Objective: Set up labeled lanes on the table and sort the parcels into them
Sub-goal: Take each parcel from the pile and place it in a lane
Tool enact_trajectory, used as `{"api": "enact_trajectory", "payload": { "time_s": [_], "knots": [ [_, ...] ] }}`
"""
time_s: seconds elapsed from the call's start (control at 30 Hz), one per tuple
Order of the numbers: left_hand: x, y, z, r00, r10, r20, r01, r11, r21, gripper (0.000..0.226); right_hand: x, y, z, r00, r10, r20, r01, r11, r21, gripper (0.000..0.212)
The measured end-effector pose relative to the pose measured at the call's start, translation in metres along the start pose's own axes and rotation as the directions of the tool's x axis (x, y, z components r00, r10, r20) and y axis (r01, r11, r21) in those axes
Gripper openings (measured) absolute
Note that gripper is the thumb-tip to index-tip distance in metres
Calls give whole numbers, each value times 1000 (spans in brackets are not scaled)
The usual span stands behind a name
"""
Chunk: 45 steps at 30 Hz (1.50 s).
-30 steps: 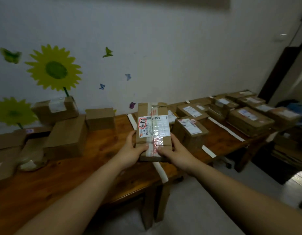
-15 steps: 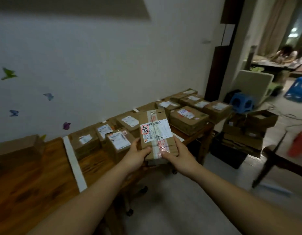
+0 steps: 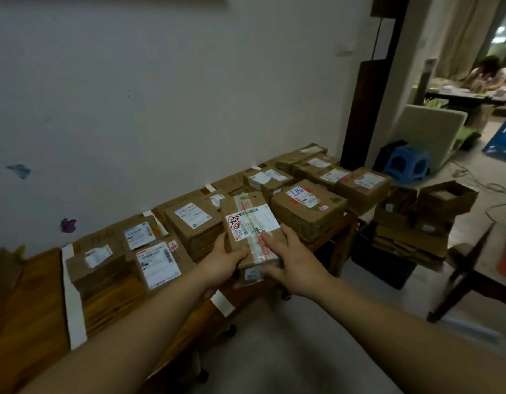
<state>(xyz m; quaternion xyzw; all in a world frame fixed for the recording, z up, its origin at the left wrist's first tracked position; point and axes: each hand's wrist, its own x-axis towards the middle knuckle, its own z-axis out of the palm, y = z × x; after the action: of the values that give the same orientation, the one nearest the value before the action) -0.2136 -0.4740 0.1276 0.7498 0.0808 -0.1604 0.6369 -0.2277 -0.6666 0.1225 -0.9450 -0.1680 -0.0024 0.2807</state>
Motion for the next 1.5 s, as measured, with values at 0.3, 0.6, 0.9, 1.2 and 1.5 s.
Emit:
{"api": "enact_trajectory", "payload": {
  "time_s": [0.3,0.6,0.9,1.2,1.5],
  "knots": [
    [119,10,-23,997,-63,-43,72,967,243,60,118,60,15,992,61,107,-65,997,32,72],
    [198,-17,-63,956,3,-293,211,685,697,65,207,123,53,956,-96,277,113,993,-46,70],
    [244,-48,-75,892,-145,-429,453,277,848,88,256,174,90,871,-147,468,174,985,-16,67],
    [231,-34,-84,896,-164,-412,442,413,796,84,287,161,94,827,-156,540,298,936,-187,86],
    [117,1,-142,799,29,-600,513,486,707,83,297,-1,81,781,-430,453,473,881,20,76]
  ]
}}
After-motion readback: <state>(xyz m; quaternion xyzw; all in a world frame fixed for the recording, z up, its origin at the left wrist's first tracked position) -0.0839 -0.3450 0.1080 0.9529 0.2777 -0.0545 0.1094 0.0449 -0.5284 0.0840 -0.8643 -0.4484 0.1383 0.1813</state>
